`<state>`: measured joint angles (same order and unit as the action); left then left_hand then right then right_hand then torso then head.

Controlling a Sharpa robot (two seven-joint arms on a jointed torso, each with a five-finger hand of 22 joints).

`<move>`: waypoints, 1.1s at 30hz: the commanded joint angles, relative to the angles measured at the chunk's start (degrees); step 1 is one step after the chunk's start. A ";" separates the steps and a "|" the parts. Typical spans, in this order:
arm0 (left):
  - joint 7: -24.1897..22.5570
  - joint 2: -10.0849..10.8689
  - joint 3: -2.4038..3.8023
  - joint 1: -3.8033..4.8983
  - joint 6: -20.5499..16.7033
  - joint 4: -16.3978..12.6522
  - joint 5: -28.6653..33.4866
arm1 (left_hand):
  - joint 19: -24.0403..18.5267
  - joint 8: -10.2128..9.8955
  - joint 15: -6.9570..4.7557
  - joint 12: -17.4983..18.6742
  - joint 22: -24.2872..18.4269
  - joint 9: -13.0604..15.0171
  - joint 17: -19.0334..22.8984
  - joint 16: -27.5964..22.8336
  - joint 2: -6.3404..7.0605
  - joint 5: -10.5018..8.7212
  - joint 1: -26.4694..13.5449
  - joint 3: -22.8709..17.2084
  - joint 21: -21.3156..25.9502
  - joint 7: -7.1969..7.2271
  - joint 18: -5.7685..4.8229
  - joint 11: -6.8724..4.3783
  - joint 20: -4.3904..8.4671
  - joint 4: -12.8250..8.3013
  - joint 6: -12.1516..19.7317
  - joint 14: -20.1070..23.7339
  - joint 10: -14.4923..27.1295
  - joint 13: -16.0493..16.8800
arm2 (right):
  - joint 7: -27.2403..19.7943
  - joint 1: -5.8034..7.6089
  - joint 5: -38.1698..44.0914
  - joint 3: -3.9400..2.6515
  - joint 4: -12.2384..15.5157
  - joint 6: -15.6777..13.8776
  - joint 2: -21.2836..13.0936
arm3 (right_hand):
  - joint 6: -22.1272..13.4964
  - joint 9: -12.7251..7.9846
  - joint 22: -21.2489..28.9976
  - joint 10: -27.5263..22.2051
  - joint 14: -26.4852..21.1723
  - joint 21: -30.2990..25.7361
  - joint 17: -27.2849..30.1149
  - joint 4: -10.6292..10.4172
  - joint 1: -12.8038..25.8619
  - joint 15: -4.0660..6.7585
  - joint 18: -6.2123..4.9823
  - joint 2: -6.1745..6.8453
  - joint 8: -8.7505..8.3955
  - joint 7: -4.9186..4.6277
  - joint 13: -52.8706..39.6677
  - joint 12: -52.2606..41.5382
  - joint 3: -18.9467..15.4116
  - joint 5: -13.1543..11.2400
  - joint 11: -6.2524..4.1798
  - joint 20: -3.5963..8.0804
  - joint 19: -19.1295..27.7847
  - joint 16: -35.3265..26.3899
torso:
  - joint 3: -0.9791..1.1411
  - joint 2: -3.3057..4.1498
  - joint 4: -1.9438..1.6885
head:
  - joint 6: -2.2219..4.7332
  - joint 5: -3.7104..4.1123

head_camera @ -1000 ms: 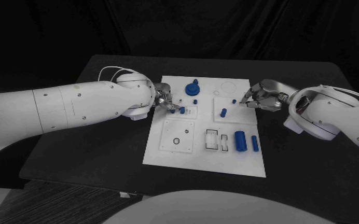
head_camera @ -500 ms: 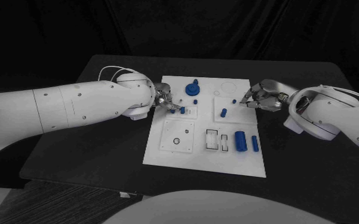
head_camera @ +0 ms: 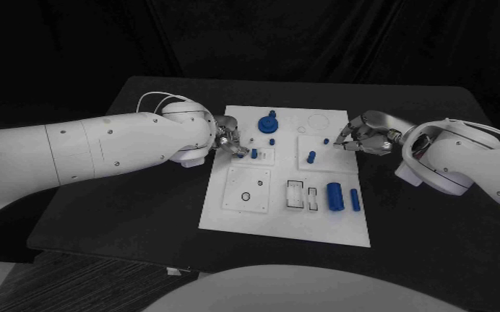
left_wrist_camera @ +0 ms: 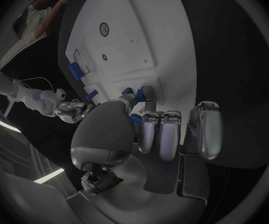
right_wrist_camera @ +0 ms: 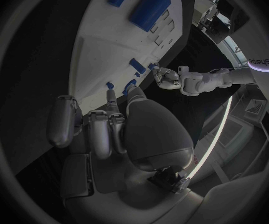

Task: Assemble the parts on the task board

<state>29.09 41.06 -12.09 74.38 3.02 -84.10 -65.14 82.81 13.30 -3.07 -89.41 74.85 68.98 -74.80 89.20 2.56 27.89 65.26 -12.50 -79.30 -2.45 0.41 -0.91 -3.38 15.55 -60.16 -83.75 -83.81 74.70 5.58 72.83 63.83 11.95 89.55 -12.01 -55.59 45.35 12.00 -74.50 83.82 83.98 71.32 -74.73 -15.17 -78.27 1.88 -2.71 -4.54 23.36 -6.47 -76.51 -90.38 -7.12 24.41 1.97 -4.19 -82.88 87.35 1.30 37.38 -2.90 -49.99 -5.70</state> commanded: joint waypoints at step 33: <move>-3.03 1.22 -0.04 2.24 0.48 -0.69 0.12 | -0.72 2.65 -0.94 -0.59 11.31 5.83 -15.20 0.80 6.77 1.30 1.59 -22.98 0.51 0.69 2.48 -0.81 0.89 -8.98 2.59 -6.25 -6.19 15.30 | 0.80 -0.21 0.06 -0.03 -0.01 0.35 -0.12 | -0.10 0.17 -9.62 6.18 4.80 -1.34 -11.76 0.19 -2.22 0.06 -1.63 -1.27 0.94 -0.11 -13.49 0.38 0.45 1.54 0.04 -0.02 0.45 -1.18 | 0.01 -0.06 0.00 | -0.01 0.13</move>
<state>27.56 42.33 -12.19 76.21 2.83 -84.76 -65.12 82.23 16.09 -3.08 -89.41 74.85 71.54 -74.80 89.20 6.96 28.57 65.26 -28.09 -79.30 -3.19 0.41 -1.12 -2.76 8.53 -59.46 -83.74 -83.63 74.69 5.62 72.76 63.83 11.95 89.54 -11.92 -55.64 45.35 12.00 -74.50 83.82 83.98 71.32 -74.73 -15.17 -78.27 1.88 -2.72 -4.54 23.36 -6.47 -76.52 -90.38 -7.11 24.42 1.97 -4.19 -82.88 87.35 1.29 37.39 -2.90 -49.99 -5.56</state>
